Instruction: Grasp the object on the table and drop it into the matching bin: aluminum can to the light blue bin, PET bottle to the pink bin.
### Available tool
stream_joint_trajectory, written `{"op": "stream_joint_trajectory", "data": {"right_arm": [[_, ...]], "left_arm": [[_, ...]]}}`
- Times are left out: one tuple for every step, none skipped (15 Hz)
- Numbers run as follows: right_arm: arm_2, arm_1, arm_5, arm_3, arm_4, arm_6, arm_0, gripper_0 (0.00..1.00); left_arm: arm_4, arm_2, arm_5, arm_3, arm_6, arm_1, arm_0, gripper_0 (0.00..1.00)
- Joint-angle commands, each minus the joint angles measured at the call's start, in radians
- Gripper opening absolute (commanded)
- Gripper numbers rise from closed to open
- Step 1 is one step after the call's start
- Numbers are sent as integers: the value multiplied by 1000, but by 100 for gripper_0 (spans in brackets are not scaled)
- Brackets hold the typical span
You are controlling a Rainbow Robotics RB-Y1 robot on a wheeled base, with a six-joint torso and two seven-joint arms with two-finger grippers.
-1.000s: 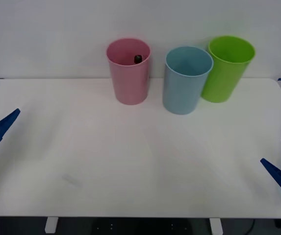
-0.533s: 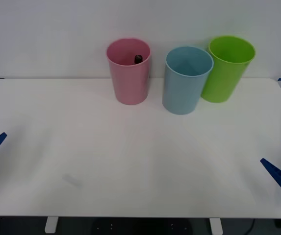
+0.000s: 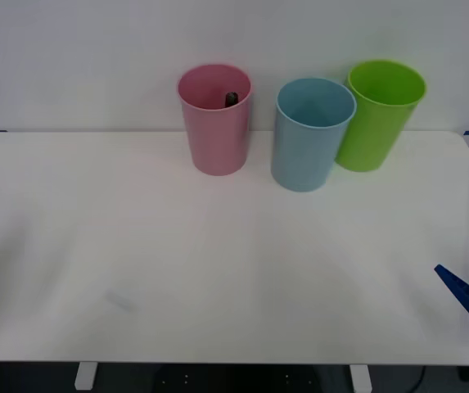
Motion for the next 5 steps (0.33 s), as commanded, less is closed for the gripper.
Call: {"op": "stream_joint_trajectory", "data": {"right_arm": [[0,0,0,0,0,0,0,100],[0,0,0,0,0,0,0,100],[0,0,0,0,0,0,0,100],[0,0,0,0,0,0,0,100],[0,0,0,0,0,0,0,100]], "left_arm": [[6,-6,11,2,4,4,18,100],[6,-9,12,2,6,4,19,100],[6,-9,12,2,6,4,19,100],[6,-9,12,2,6,4,19,100],[6,-9,12,2,6,4,19,100]]}}
